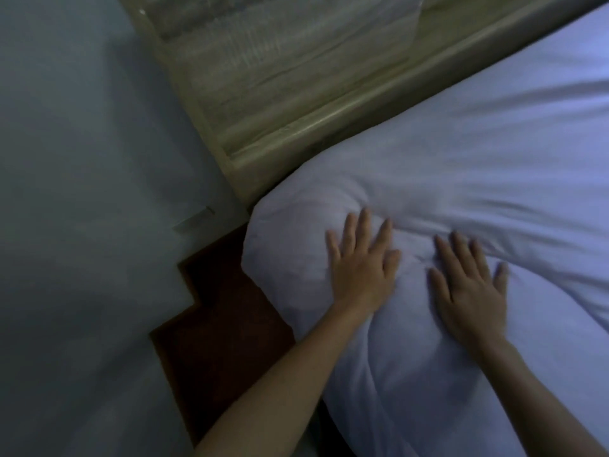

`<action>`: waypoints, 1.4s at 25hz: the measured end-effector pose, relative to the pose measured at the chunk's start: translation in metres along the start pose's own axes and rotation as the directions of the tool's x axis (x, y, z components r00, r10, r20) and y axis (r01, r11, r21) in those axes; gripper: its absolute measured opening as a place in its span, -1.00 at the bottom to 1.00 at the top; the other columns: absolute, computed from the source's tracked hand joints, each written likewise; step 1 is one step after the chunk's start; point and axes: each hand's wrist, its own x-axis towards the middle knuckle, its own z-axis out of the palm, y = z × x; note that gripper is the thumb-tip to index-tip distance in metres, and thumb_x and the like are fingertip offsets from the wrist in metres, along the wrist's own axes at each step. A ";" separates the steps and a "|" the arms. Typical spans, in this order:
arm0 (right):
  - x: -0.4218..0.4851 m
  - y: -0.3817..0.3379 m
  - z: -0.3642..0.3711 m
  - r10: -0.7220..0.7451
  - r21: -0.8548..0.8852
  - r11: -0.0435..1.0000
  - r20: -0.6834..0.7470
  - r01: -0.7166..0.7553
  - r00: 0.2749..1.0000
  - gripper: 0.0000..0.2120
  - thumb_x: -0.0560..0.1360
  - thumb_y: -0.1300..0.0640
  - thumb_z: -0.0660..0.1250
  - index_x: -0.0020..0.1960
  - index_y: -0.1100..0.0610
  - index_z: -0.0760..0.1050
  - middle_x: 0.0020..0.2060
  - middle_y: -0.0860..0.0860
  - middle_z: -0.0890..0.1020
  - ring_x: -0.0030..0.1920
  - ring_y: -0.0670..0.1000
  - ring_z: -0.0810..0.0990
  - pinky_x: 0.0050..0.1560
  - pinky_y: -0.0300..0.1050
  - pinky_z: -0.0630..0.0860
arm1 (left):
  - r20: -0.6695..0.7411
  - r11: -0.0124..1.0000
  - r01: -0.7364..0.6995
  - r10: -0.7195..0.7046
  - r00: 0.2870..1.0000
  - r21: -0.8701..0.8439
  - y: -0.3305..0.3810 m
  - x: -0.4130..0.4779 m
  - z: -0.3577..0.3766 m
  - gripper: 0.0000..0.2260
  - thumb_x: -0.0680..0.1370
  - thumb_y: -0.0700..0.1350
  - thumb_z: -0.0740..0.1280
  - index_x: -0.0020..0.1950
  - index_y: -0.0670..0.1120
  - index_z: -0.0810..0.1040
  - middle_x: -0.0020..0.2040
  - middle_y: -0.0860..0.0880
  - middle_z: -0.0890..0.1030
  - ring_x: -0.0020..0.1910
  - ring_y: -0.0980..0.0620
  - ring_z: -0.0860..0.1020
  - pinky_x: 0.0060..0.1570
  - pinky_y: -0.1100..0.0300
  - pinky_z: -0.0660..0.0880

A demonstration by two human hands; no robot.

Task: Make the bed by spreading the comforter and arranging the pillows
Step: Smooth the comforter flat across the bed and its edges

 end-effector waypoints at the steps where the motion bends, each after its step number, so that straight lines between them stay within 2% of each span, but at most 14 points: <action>1: -0.002 0.014 -0.001 0.007 -0.020 1.000 0.003 -0.006 1.000 -0.42 0.53 -0.20 -0.08 0.52 -0.08 0.16 0.53 0.00 0.19 0.53 0.08 0.13 0.43 0.30 0.00 | 0.007 0.994 -0.074 0.074 0.997 0.077 0.000 -0.003 0.008 -0.49 0.58 0.17 0.04 0.53 0.10 0.16 0.57 -0.04 0.10 0.56 -0.09 0.01 0.43 -0.16 -0.22; 6: -0.044 0.114 -0.009 0.407 0.017 0.913 -0.055 -0.407 0.912 -0.42 0.53 -0.20 -0.10 0.53 -0.09 0.10 0.55 0.01 0.15 0.54 0.10 0.08 0.41 0.37 -0.02 | -0.108 0.979 0.031 -0.009 0.994 0.199 0.012 -0.012 0.029 -0.47 0.55 0.13 0.06 0.49 -0.05 0.30 0.52 -0.16 0.25 0.50 -0.20 0.21 0.41 -0.26 0.03; 10: -0.136 0.194 -0.015 0.574 0.038 0.819 -0.070 -0.573 0.816 -0.40 0.52 -0.22 -0.11 0.53 -0.09 0.11 0.54 0.00 0.18 0.53 0.10 0.13 0.41 0.36 0.05 | 0.064 0.926 -0.309 0.303 0.951 0.217 0.107 -0.086 0.067 -0.43 0.53 0.12 0.07 0.47 -0.14 0.30 0.50 -0.23 0.27 0.48 -0.22 0.26 0.39 -0.23 0.01; 14: -0.255 0.269 -0.019 0.700 0.037 0.713 -0.076 -0.700 0.710 -0.38 0.50 -0.22 -0.08 0.51 -0.05 0.19 0.50 0.00 0.27 0.49 0.12 0.24 0.39 0.34 0.11 | 0.321 0.720 -0.679 0.615 0.720 0.145 0.213 -0.198 0.116 -0.44 0.53 0.15 0.09 0.46 -0.10 0.34 0.49 -0.15 0.32 0.47 -0.17 0.30 0.40 -0.18 0.02; 19: -0.388 0.353 -0.028 0.815 0.050 0.577 -0.092 -0.815 0.572 -0.37 0.50 -0.21 -0.09 0.50 0.00 0.23 0.50 0.00 0.28 0.50 0.10 0.22 0.41 0.29 0.11 | 0.442 0.567 -0.820 0.717 0.538 0.079 0.308 -0.291 0.164 -0.44 0.55 0.15 0.08 0.47 -0.10 0.33 0.48 -0.14 0.33 0.47 -0.16 0.29 0.40 -0.16 0.03; 22: -0.454 0.390 -0.031 0.864 0.067 0.500 -0.108 -0.863 0.492 -0.39 0.51 -0.19 -0.08 0.48 0.03 0.27 0.48 0.03 0.32 0.48 0.13 0.26 0.38 0.33 0.15 | 0.522 0.415 -0.910 0.782 0.342 -0.024 0.361 -0.320 0.187 -0.44 0.55 0.16 0.05 0.48 -0.09 0.31 0.49 -0.12 0.31 0.49 -0.13 0.26 0.43 -0.18 0.16; 24: -0.497 0.410 -0.029 0.901 0.072 0.428 -0.120 -0.901 0.418 -0.39 0.51 -0.19 -0.07 0.49 0.02 0.25 0.48 0.05 0.32 0.48 0.15 0.26 0.37 0.34 0.15 | 0.553 0.300 -0.950 0.808 0.205 -0.085 0.400 -0.311 0.203 -0.43 0.57 0.16 0.01 0.52 -0.06 0.21 0.54 -0.10 0.21 0.53 -0.10 0.17 0.46 -0.18 0.04; 25: -0.514 0.417 -0.026 0.916 0.072 0.390 -0.127 -0.918 0.379 -0.39 0.51 -0.18 -0.07 0.49 0.02 0.25 0.48 0.07 0.32 0.48 0.17 0.25 0.37 0.35 0.14 | 0.565 0.303 -0.949 0.800 0.202 -0.090 0.416 -0.294 0.209 -0.44 0.58 0.16 -0.01 0.54 -0.03 0.13 0.57 -0.08 0.13 0.55 -0.08 0.09 0.48 -0.15 -0.06; 26: -0.531 0.422 -0.024 0.929 0.069 0.356 -0.131 -0.932 0.345 -0.39 0.51 -0.18 -0.07 0.49 0.03 0.25 0.48 0.09 0.32 0.47 0.18 0.25 0.37 0.36 0.13 | 0.570 0.350 -0.935 0.781 0.256 -0.060 0.426 -0.272 0.215 -0.46 0.61 0.16 -0.02 0.56 -0.01 0.07 0.58 -0.05 0.06 0.56 -0.04 0.02 0.48 -0.13 -0.12; 29: -0.568 0.435 -0.031 0.963 0.050 0.257 -0.092 -0.965 0.251 -0.35 0.49 -0.21 -0.12 0.51 0.03 0.20 0.51 0.08 0.25 0.50 0.17 0.18 0.37 0.41 0.07 | 0.524 0.593 -0.802 0.659 0.539 0.079 0.415 -0.187 0.213 -0.46 0.63 0.15 -0.04 0.57 0.00 0.00 0.59 -0.01 -0.02 0.57 0.00 -0.06 0.48 -0.12 -0.16; 32: -0.549 0.437 -0.051 0.998 0.217 -0.015 -0.053 -0.976 -0.028 -0.30 0.45 -0.18 -0.13 0.52 0.09 0.20 0.53 0.10 0.18 0.53 0.18 0.09 0.36 0.51 -0.01 | 0.422 0.786 -0.585 0.469 0.776 0.203 0.350 -0.124 0.185 -0.42 0.61 0.19 -0.04 0.57 -0.05 0.02 0.59 -0.04 -0.01 0.57 -0.06 -0.06 0.49 -0.13 -0.14; 33: -0.529 0.435 -0.056 0.995 0.293 0.000 -0.096 -0.956 -0.029 -0.30 0.45 -0.16 -0.10 0.49 0.15 0.26 0.51 0.14 0.23 0.52 0.22 0.12 0.35 0.51 0.00 | 0.353 0.820 -0.515 0.418 0.837 0.249 0.327 -0.112 0.176 -0.41 0.61 0.18 -0.03 0.56 -0.09 0.04 0.59 -0.07 0.01 0.56 -0.09 -0.03 0.48 -0.17 -0.11; 34: -0.504 0.429 -0.060 0.985 0.336 0.112 -0.161 -0.935 0.060 -0.32 0.45 -0.14 -0.06 0.46 0.18 0.31 0.48 0.18 0.28 0.50 0.26 0.17 0.35 0.50 0.03 | 0.288 0.842 -0.449 0.369 0.884 0.298 0.305 -0.106 0.169 -0.40 0.61 0.18 -0.03 0.55 -0.13 0.07 0.58 -0.10 0.05 0.55 -0.13 0.01 0.46 -0.22 -0.07; 35: -0.472 0.421 -0.062 0.953 0.345 0.283 -0.207 -0.895 0.222 -0.35 0.46 -0.12 -0.02 0.43 0.19 0.35 0.46 0.19 0.32 0.48 0.29 0.21 0.35 0.47 0.07 | 0.238 0.862 -0.381 0.313 0.919 0.335 0.290 -0.106 0.162 -0.39 0.60 0.17 -0.04 0.54 -0.18 0.09 0.57 -0.15 0.08 0.54 -0.18 0.05 0.44 -0.28 -0.04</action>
